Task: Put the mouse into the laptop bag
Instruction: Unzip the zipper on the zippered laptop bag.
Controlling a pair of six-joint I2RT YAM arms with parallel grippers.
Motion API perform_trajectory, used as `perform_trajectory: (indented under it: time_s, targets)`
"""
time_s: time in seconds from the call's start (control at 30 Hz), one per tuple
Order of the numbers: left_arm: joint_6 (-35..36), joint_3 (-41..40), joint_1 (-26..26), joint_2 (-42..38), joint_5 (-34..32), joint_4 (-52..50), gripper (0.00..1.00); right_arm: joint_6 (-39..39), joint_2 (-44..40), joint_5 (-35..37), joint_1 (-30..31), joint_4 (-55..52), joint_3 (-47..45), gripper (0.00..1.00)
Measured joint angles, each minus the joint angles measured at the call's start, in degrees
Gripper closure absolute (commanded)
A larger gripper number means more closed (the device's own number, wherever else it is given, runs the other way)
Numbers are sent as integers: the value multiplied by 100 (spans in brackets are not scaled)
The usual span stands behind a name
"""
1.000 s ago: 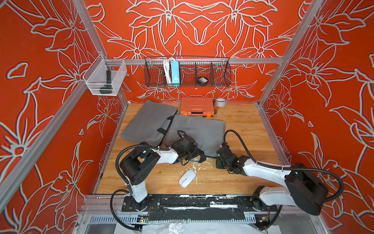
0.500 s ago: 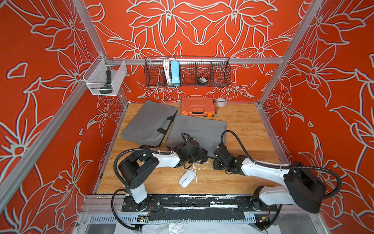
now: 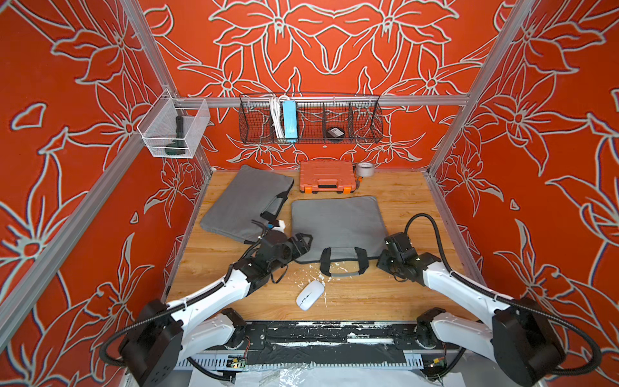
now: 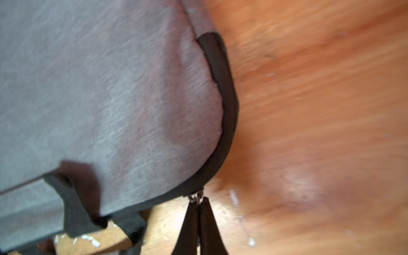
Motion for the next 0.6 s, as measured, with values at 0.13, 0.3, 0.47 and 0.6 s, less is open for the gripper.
perform_trajectory:
  time_s: [0.13,0.3,0.47,0.6]
  targets:
    - [90,-424,514,-160,247,-72,10,37,146,11,-400,-398,216,100]
    - [212,-584,780,398,868,313,11,46,590,-105,-706,-581,479,100]
    - [260,-632,817,1303,1469,992,32,-192,715,-400,-739,-496,494,100]
    - [199,-632,817,1860,1803,1552,45,-350,680,-667,-713,-306,479,100]
